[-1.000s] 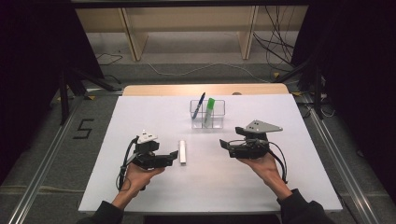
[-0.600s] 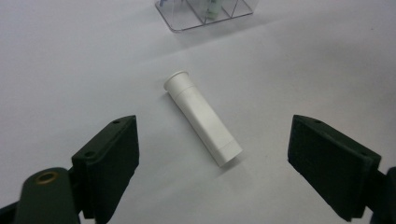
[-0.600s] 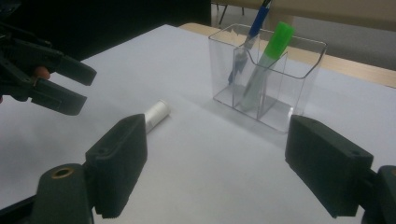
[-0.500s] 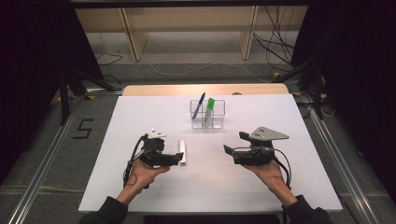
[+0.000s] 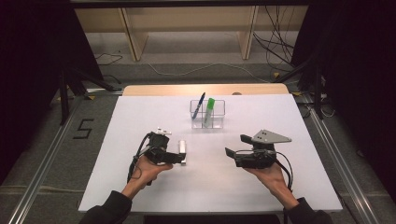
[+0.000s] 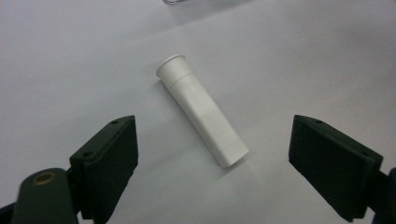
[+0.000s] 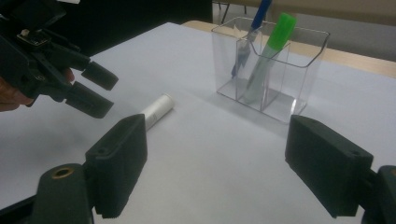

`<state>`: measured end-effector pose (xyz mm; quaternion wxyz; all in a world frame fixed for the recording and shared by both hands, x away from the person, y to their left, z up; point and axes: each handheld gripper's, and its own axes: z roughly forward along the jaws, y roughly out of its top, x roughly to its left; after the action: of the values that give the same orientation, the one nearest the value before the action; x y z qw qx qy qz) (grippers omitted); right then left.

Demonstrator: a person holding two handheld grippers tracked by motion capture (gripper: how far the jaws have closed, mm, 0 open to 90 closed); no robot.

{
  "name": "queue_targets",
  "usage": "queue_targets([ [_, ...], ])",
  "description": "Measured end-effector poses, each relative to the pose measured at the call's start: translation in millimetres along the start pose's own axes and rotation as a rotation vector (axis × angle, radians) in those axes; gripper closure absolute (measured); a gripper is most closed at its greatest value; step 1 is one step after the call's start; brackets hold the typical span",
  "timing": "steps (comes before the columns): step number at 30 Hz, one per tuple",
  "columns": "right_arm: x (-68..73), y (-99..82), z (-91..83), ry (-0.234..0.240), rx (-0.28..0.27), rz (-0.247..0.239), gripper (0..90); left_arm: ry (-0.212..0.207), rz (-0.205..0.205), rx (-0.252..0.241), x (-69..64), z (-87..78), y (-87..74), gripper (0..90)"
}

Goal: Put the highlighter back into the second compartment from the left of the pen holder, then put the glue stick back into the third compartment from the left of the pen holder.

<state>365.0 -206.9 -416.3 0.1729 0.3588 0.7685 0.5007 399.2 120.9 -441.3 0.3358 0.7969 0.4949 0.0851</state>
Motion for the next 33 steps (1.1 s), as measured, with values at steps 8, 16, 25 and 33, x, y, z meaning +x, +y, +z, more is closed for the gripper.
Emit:
queue_targets([
  [8, 1.3, -2.8, -3.9, -0.009, -0.003, -0.002, 21.7, -0.007, 0.002, 0.012, -1.8, 2.8, 3.5, 15.4],
  [16, 2.3, -5.9, -6.5, -0.006, -0.004, 0.001, 21.8, -0.01, 0.005, 0.038, -2.9, 7.0, 8.8, 15.5],
  [25, 4.4, -9.3, -8.1, -0.002, 0.001, 0.012, 20.4, -0.005, -0.007, 0.069, -2.0, 15.1, 12.1, 15.2],
  [33, 4.8, -10.0, -10.9, 0.0, -0.008, 0.022, 17.7, 0.006, -0.014, 0.082, 0.8, 20.1, 16.3, 15.1],
])
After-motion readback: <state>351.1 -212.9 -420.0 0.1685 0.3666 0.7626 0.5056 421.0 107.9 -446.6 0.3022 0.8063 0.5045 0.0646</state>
